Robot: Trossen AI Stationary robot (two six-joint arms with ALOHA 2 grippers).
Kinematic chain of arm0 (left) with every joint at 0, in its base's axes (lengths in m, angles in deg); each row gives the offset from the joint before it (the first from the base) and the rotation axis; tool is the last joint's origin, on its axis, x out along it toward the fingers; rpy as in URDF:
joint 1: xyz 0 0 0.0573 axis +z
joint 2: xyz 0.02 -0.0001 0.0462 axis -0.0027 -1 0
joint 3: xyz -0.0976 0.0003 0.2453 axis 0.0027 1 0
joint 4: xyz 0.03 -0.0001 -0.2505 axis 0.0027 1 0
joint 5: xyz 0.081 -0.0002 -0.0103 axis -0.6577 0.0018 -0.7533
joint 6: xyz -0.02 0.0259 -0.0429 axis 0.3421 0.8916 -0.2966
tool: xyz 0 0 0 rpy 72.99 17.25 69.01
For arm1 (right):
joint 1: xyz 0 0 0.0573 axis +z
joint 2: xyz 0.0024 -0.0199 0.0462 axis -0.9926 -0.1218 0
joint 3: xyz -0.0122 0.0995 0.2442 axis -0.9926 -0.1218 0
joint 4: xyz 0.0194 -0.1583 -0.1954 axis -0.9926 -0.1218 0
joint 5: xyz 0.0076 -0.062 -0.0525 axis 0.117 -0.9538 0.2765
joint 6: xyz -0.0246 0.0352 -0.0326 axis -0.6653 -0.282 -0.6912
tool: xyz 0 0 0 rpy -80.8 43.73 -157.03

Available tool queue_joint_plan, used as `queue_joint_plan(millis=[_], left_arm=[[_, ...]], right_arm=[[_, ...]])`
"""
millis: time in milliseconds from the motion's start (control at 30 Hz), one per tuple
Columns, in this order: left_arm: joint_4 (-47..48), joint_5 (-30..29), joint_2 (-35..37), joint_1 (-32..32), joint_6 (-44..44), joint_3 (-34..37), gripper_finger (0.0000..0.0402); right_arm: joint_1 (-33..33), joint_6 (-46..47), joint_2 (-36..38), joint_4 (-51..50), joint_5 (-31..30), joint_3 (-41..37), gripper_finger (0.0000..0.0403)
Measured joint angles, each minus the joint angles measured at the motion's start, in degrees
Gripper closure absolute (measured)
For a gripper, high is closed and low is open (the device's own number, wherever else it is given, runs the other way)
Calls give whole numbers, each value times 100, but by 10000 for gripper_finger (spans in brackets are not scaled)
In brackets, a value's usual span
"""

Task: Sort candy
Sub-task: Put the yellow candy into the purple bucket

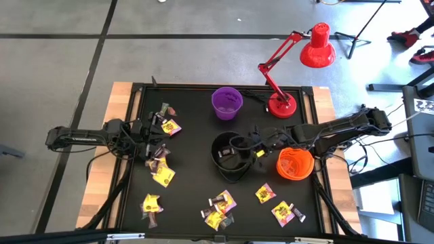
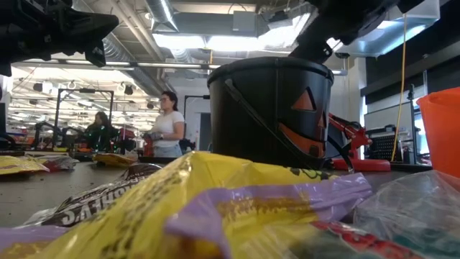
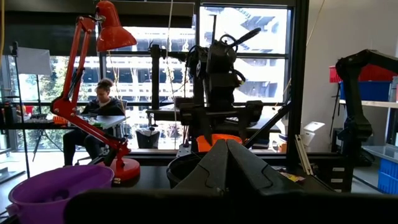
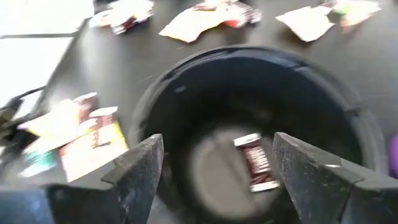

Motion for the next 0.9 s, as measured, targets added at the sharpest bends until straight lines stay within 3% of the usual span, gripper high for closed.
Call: queue_joint_plan(millis=[300,400,533,900], left_arm=[[0,0,0,0,0,0,401],[0,0,0,-2,-1,-1,401],[-2,0,0,-1,0,-1,401],[0,0,0,-1,-1,-1,401]], right_arm=[[8,-4,504,-351,1947,2,104],[163,-2,557,-522,2256,2,104],[545,-13,526,-767,1962,2,105],[2075,-347,509,-1263,413,4,105]])
